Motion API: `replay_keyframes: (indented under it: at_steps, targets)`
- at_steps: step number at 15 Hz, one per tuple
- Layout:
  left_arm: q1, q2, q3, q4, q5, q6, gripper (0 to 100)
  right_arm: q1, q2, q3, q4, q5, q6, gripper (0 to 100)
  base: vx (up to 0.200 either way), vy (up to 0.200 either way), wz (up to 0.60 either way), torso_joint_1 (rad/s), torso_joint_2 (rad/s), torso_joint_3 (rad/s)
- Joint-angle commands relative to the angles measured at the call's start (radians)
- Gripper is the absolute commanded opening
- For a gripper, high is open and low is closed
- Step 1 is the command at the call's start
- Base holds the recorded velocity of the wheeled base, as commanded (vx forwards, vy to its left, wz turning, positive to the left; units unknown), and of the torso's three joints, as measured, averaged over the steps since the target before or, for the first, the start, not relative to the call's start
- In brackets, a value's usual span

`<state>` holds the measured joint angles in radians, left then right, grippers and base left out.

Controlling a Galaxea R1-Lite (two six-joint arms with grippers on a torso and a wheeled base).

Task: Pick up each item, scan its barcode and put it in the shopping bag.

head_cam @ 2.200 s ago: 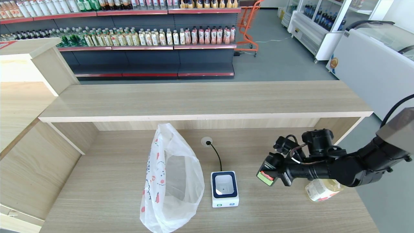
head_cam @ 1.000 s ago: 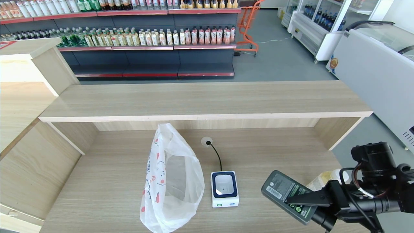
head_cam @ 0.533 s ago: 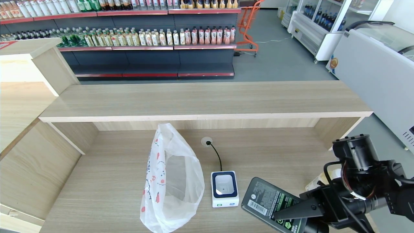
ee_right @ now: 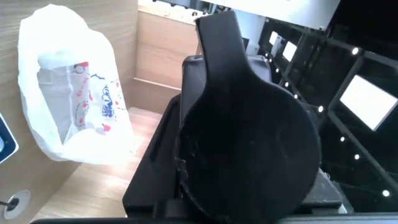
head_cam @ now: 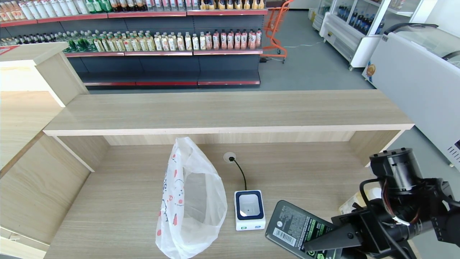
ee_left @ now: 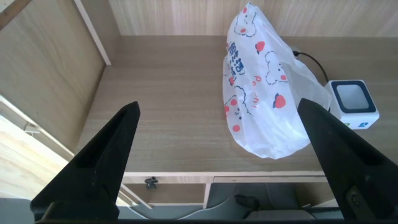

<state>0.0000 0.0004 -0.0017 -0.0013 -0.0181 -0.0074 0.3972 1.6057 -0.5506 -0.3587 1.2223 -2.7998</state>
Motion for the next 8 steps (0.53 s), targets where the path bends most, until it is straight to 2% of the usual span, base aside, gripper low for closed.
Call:
replay_keyframes:
  at_steps: [1, 8]
  targets:
    - [0.000, 0.000, 0.000, 0.000, 0.000, 0.000, 100, 0.002, 0.003, 0.005, 0.000, -0.003, -0.080, 0, 0.000, 0.000, 0.00, 0.000, 0.00, 0.000]
    - [0.000, 0.000, 0.000, 0.000, 0.000, 0.000, 100, 0.032, 0.026, 0.040, 0.044, -0.006, -0.080, 0, 0.000, 0.000, 0.00, 0.000, 0.00, 0.000]
